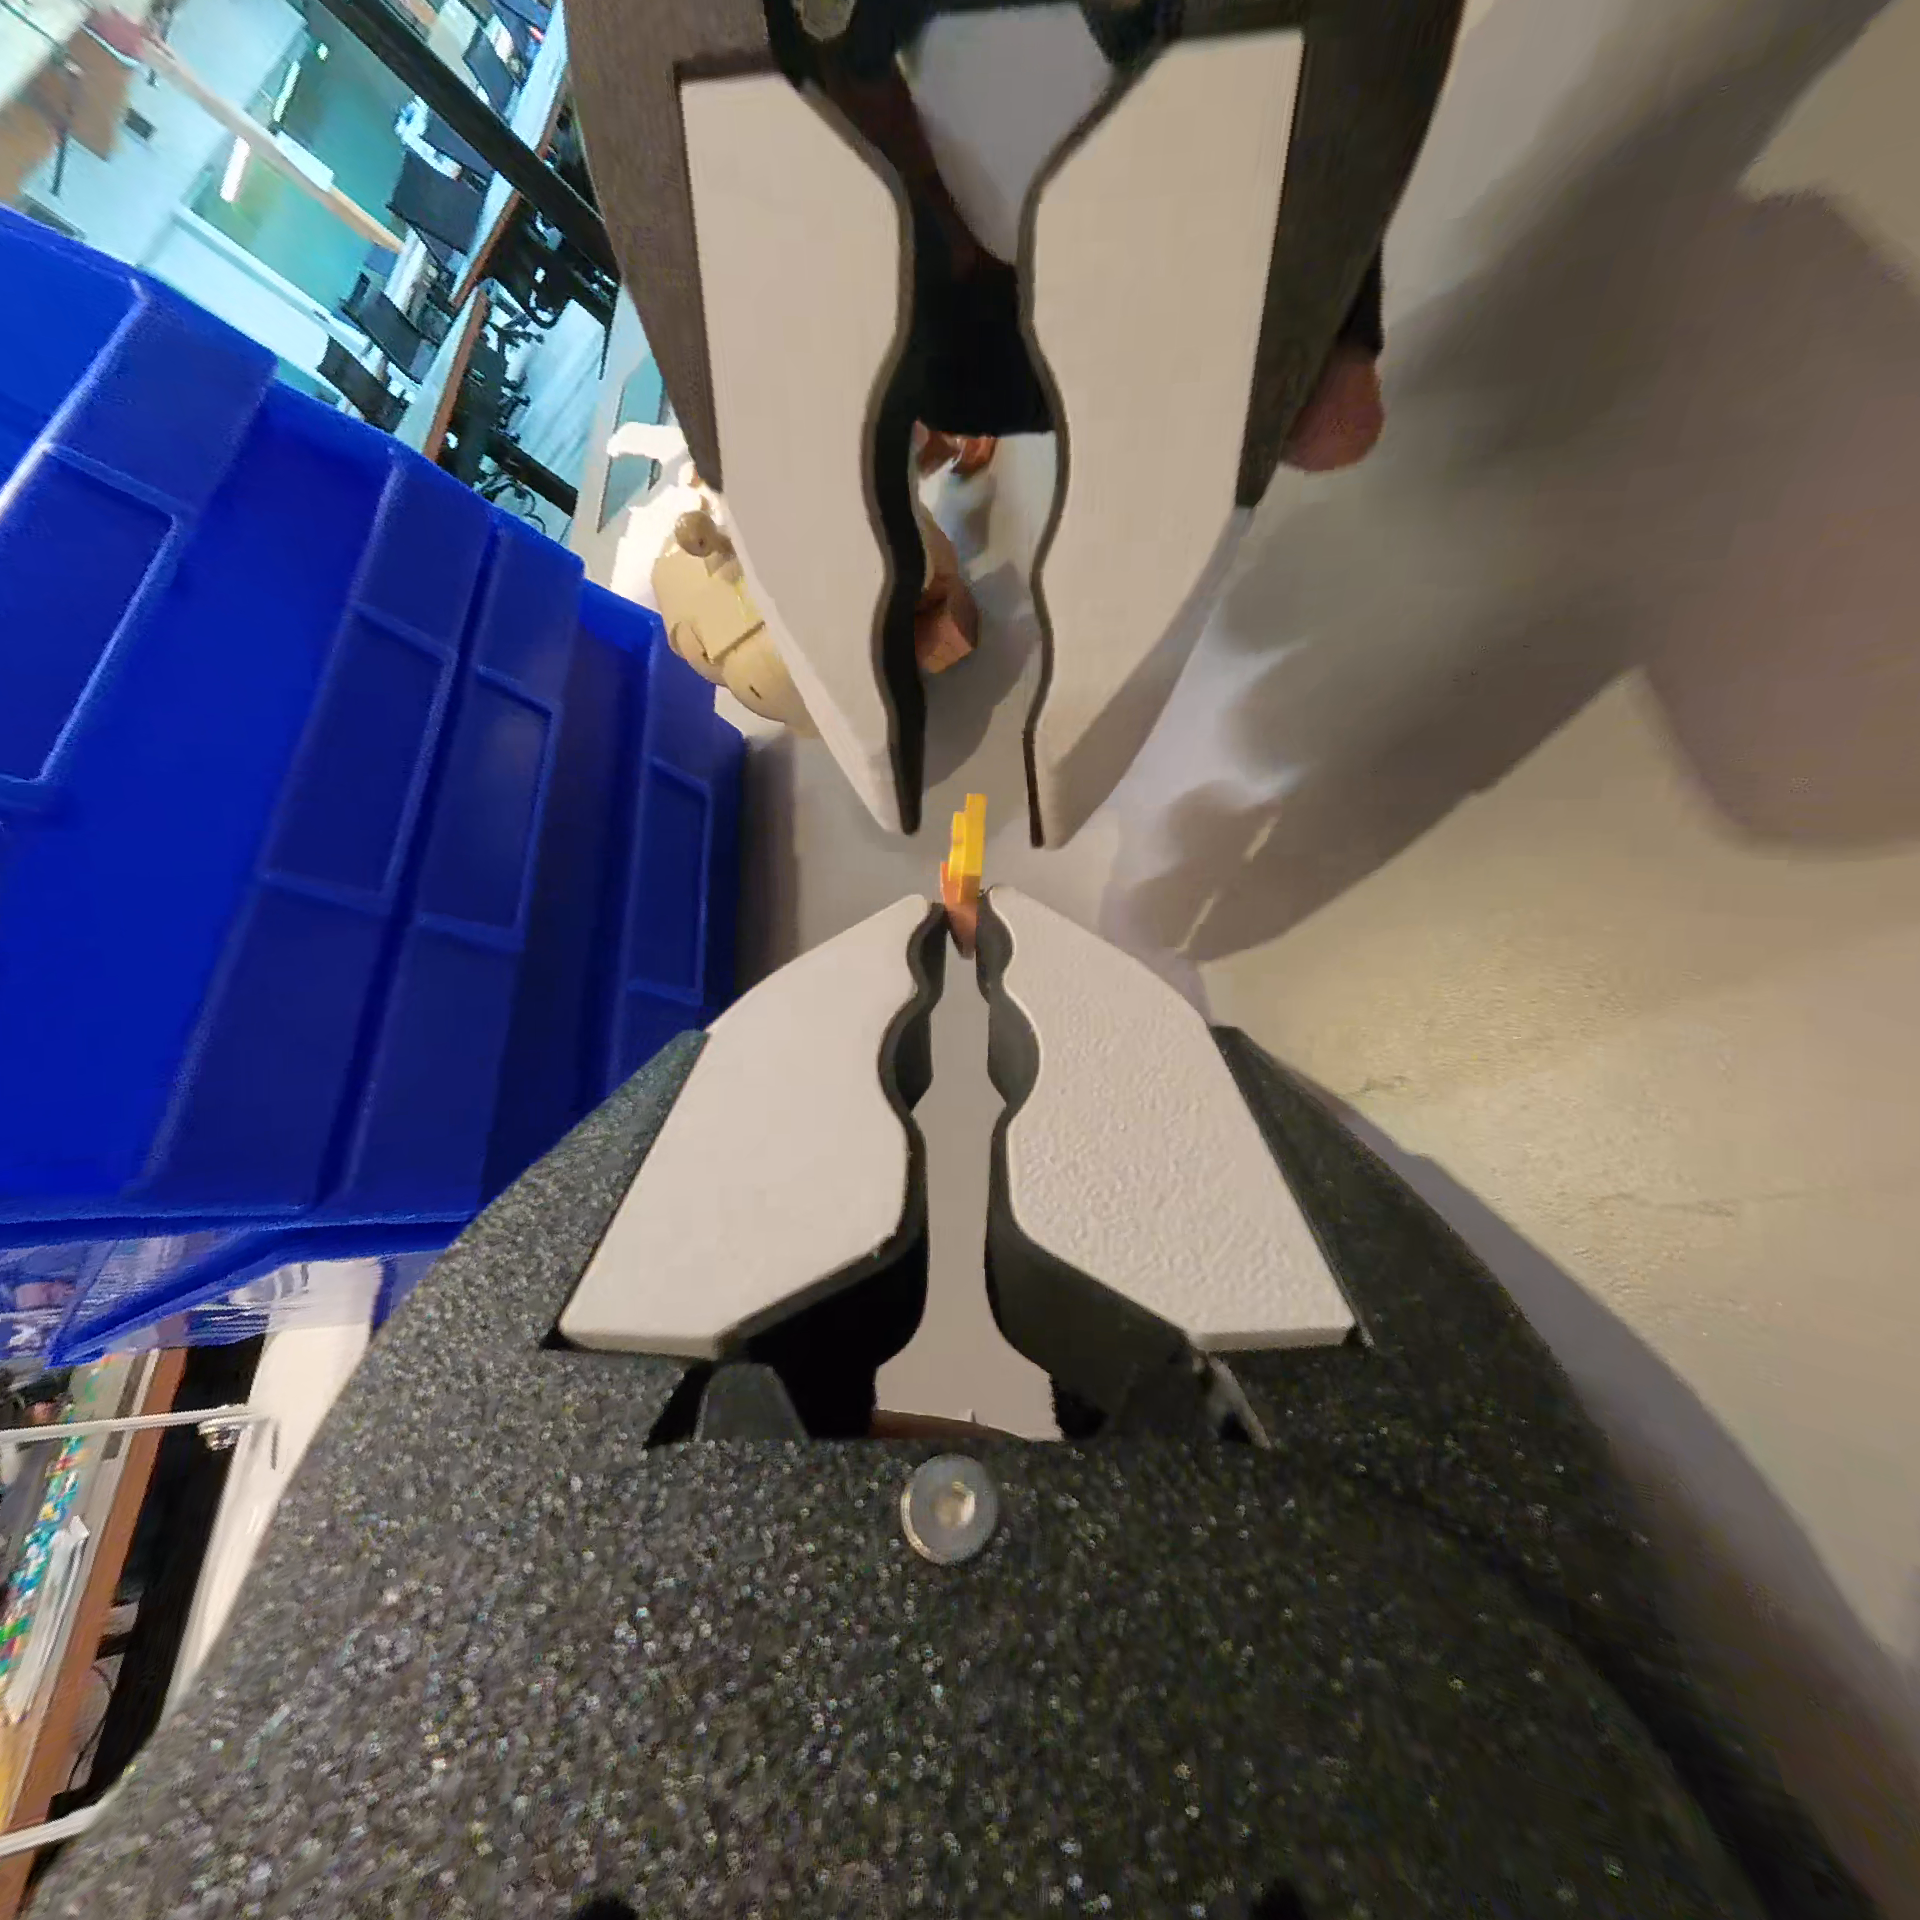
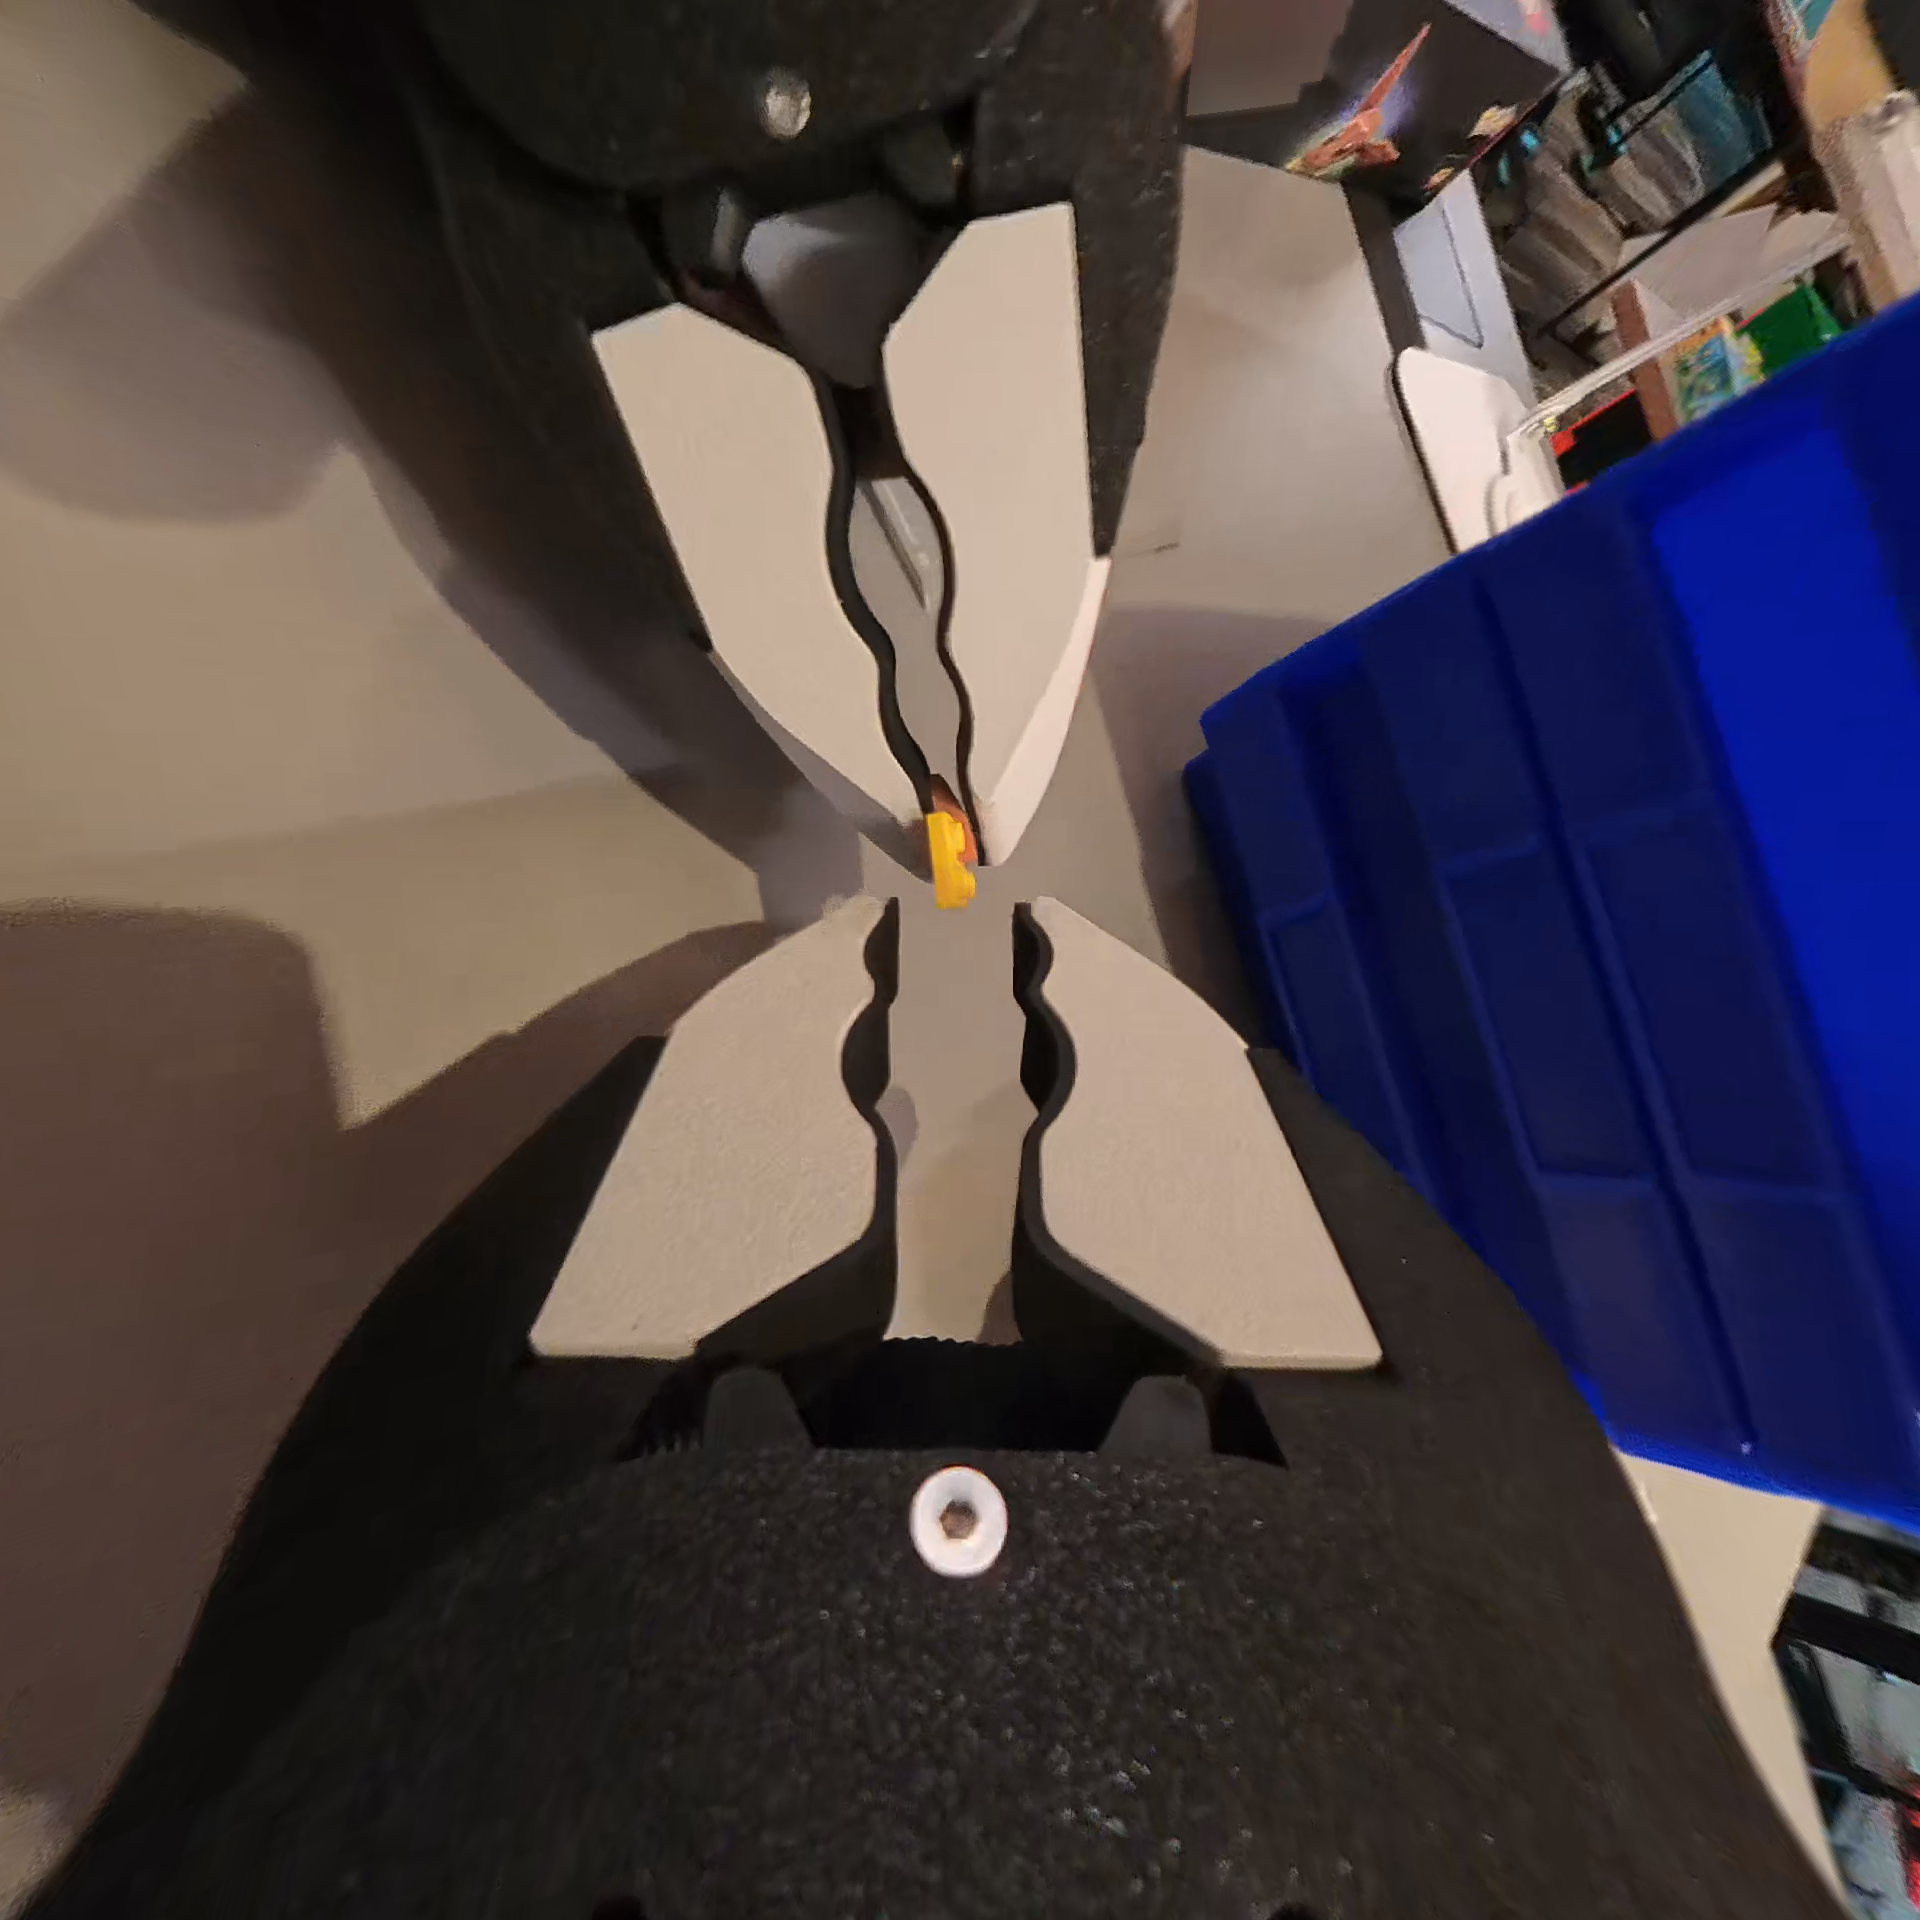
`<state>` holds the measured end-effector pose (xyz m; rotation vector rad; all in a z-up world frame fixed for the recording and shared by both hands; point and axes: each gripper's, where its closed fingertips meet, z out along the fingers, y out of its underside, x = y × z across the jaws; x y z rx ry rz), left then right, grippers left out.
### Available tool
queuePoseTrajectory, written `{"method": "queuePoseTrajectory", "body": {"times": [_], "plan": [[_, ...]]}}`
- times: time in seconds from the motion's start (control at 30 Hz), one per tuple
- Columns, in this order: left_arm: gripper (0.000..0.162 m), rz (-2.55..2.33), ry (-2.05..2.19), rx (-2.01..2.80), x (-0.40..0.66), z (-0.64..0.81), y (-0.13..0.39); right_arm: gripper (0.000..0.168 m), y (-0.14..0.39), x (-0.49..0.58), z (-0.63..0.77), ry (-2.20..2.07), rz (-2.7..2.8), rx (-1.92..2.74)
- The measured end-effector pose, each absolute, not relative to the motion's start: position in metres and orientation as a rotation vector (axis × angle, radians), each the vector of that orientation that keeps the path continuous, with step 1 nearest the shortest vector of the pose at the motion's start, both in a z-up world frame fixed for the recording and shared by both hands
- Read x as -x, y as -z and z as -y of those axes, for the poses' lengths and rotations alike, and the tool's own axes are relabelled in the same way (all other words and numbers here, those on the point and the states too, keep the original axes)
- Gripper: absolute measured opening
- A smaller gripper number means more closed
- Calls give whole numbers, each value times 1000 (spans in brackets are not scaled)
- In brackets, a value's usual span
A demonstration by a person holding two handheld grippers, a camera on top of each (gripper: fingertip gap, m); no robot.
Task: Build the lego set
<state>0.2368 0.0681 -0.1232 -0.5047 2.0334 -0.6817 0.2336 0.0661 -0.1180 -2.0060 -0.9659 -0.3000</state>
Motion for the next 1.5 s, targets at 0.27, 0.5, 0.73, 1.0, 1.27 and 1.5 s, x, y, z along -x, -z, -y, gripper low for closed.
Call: {"method": "queuePoseTrajectory", "body": {"times": [0.27,0.5,0.73,1.0,1.27,1.5], "plan": [[7,-2060,734,520,-234,-64,125,5,122,-231,-69,215,963,2009],[7,-2072,829,515,-231,-60,123,5,120,-228,-64,-68,820,2007],[4,-2139,931,623,-228,-61,125,5,121,-226,-65,-68,841,1999],[3,-2159,1177,951,-229,-66,127,7,122,-230,-72,271,994,1943],[4,-2097,1412,1234,-231,-69,125,10,118,-232,-75,592,1111,1840],[3,-2063,1520,1326,-230,-68,122,10,114,-232,-74,654,1118,1815]]}}
